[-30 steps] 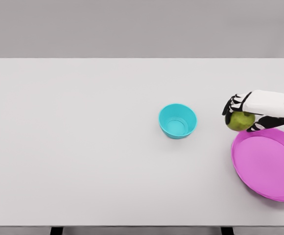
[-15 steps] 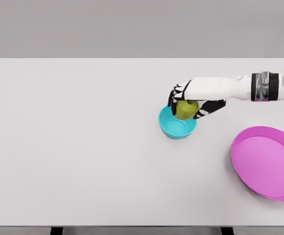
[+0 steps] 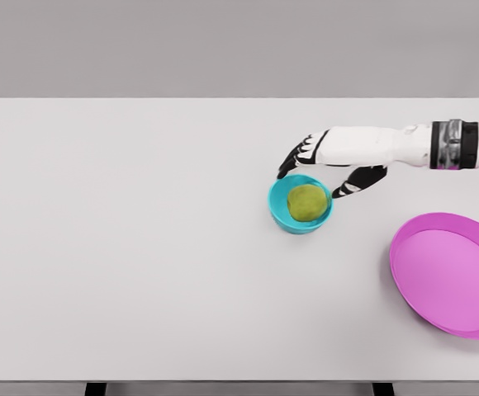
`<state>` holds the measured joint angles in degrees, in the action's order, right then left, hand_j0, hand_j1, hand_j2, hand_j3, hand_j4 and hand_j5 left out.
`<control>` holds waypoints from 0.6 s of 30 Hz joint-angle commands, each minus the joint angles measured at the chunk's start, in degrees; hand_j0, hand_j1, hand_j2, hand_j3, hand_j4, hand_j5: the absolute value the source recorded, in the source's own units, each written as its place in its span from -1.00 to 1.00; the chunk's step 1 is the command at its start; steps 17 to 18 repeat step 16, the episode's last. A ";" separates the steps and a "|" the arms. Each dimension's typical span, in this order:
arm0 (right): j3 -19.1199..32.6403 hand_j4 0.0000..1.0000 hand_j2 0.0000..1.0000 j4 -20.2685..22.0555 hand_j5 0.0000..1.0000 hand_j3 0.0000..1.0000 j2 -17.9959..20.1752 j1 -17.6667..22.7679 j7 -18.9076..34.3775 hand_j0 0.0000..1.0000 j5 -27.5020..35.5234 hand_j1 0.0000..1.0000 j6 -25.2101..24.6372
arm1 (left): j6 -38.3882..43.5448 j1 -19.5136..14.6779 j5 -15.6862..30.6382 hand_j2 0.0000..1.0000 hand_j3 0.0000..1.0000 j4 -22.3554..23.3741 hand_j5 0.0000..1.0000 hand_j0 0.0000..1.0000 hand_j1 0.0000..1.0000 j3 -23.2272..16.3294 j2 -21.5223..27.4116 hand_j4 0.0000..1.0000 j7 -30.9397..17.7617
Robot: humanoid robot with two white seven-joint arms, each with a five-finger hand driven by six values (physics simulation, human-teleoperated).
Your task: Put the apple from the pink plate into the blue bowl with your right arm
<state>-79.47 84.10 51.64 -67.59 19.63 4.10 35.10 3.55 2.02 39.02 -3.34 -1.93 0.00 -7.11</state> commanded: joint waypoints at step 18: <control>15.66 0.83 0.83 11.35 0.83 0.83 16.21 9.84 3.22 0.83 1.61 0.83 -0.10 | -0.04 0.00 0.01 1.00 1.00 0.00 1.00 1.00 1.00 0.00 0.00 1.00 -0.01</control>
